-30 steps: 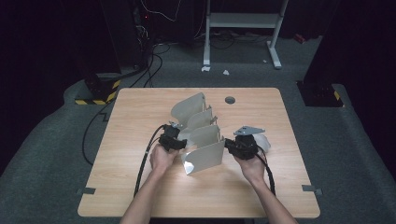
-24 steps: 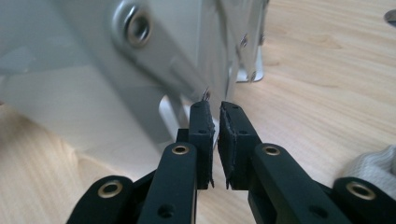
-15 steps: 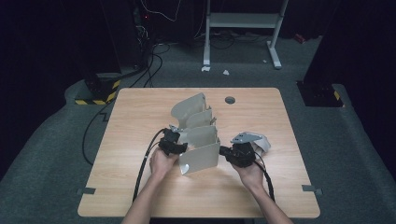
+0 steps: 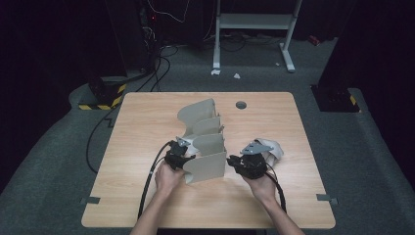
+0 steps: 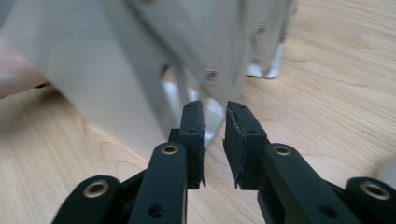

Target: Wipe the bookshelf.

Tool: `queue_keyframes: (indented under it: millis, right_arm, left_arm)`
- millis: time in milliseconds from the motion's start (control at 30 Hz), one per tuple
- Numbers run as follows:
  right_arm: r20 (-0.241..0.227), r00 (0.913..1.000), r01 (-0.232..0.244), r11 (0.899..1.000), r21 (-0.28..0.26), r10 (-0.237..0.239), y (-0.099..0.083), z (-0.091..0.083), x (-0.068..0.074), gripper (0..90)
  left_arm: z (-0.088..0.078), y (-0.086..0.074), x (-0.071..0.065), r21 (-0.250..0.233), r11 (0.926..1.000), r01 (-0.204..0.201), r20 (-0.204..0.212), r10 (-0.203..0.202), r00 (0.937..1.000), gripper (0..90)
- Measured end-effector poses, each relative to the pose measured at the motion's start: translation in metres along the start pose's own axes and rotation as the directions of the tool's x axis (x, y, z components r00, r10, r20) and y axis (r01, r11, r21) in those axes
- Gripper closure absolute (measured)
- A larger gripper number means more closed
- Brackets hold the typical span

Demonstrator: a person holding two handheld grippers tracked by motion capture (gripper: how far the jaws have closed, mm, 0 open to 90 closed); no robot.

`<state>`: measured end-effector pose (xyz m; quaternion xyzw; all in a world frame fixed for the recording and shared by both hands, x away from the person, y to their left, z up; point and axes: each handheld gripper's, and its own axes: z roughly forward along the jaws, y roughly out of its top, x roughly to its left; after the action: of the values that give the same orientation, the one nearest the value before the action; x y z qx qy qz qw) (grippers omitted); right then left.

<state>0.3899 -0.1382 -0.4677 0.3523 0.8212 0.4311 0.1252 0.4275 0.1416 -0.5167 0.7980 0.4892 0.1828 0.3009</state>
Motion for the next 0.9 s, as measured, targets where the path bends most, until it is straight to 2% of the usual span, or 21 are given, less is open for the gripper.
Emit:
queue_keyframes:
  millis: [67,133,167,200,233,267,300,333,367,400,433,467,500,567,633,667,733,767,833,867,900]
  right_arm:
    - [0.011,0.9999,-0.003,1.0,-0.003,0.003,-0.001,-0.001,-0.002,72.2]
    - [0.061,0.9976,-0.033,0.999,-0.019,0.034,-0.003,-0.01,-0.015,65.2]
    - [0.061,0.9976,-0.033,0.999,-0.019,0.034,-0.003,-0.01,-0.015,65.2]
    - [0.106,0.9928,-0.052,0.998,-0.031,0.055,-0.004,-0.017,-0.024,60.6]
    - [0.106,0.9928,-0.052,0.998,-0.031,0.055,-0.004,-0.017,-0.024,60.6]
    - [0.155,0.9849,-0.071,0.996,-0.048,0.077,-0.004,-0.027,-0.036,57.5]
    - [0.155,0.9849,-0.071,0.996,-0.048,0.077,-0.004,-0.027,-0.036,57.5]
    - [0.201,0.9746,-0.088,0.994,-0.061,0.099,-0.005,-0.035,-0.046,55.5]
    - [0.201,0.9746,-0.088,0.994,-0.061,0.099,-0.005,-0.035,-0.046,55.5]
    - [0.239,0.965,-0.094,0.993,-0.068,0.108,-0.005,-0.042,-0.055,53.8]
    - [0.255,0.9604,-0.098,0.993,-0.07,0.113,-0.006,-0.045,-0.058,53.2]
    - [0.255,0.9604,-0.098,0.993,-0.07,0.113,-0.006,-0.045,-0.058,53.2]
    - [0.292,0.9474,-0.114,0.991,-0.073,0.131,-0.007,-0.05,-0.069,50.9]
    - [0.302,0.9438,-0.118,0.99,-0.074,0.135,-0.008,-0.052,-0.072,50.2]
    - [0.329,0.932,-0.137,0.988,-0.071,0.153,-0.01,-0.054,-0.081,47.9]
    - [0.344,0.9229,-0.162,0.985,-0.06,0.173,-0.013,-0.053,-0.089,45.4]
    - [0.35,0.9198,-0.169,0.984,-0.054,0.178,-0.014,-0.051,-0.092,44.5]
    - [0.369,0.9093,-0.198,0.98,-0.021,0.192,-0.019,-0.043,-0.101,42.2]
    - [0.375,0.9056,-0.209,0.978,-0.009,0.197,-0.021,-0.039,-0.104,41.3]
    - [0.384,0.8987,-0.238,0.971,0.022,0.211,-0.027,-0.029,-0.111,40.2]
    - [0.384,0.8987,-0.238,0.971,0.022,0.211,-0.027,-0.029,-0.111,40.2]
  left_arm:
    - [-0.001,-0.002,-0.001,-0.007,1.0,0.005,0.0,-0.005,1.0,50.4]
    - [-0.004,-0.006,-0.001,-0.012,0.9999,0.006,-0.002,-0.006,1.0,50.5]
    - [-0.004,-0.006,-0.001,-0.012,0.9999,0.006,-0.002,-0.006,1.0,50.5]
    - [-0.005,-0.008,-0.001,-0.013,0.9999,0.006,-0.004,-0.006,1.0,50.6]
    - [-0.005,-0.008,-0.001,-0.013,0.9999,0.006,-0.004,-0.006,1.0,50.6]
    - [-0.006,-0.009,-0.002,-0.017,0.9998,0.005,-0.005,-0.005,1.0,50.5]
    - [-0.006,-0.01,-0.002,-0.017,0.9998,0.005,-0.005,-0.005,1.0,50.5]
    - [-0.008,-0.011,-0.002,-0.02,0.9998,0.007,-0.004,-0.007,1.0,50.5]
    - [-0.008,-0.011,-0.002,-0.02,0.9998,0.007,-0.004,-0.007,1.0,50.6]
    - [-0.008,-0.013,-0.002,-0.023,0.9997,0.009,-0.005,-0.009,0.9999,50.6]
    - [-0.009,-0.014,-0.002,-0.024,0.9997,0.008,-0.008,-0.009,0.9999,50.6]
    - [-0.009,-0.014,-0.002,-0.024,0.9997,0.008,-0.008,-0.009,0.9999,50.6]
    - [-0.009,-0.015,-0.002,-0.028,0.9996,0.009,-0.007,-0.01,0.9999,50.6]
    - [-0.01,-0.016,-0.002,-0.031,0.9995,0.01,-0.01,-0.01,0.9999,50.6]
    - [-0.011,-0.017,-0.002,-0.037,0.9992,0.012,-0.011,-0.012,0.9999,50.6]
    - [-0.011,-0.018,-0.003,-0.043,0.999,0.016,-0.01,-0.016,0.9998,50.6]
    - [-0.011,-0.019,-0.003,-0.045,0.9988,0.016,-0.01,-0.017,0.9998,50.6]
    - [-0.012,-0.02,-0.003,-0.048,0.9987,0.017,-0.012,-0.018,0.9998,50.6]
    - [-0.012,-0.02,-0.003,-0.049,0.9987,0.016,-0.013,-0.017,0.9998,50.7]
    - [-0.013,-0.022,-0.004,-0.05,0.9986,0.018,-0.011,-0.018,0.9998,50.8]
    - [-0.013,-0.022,-0.004,-0.05,0.9986,0.018,-0.011,-0.018,0.9998,50.8]
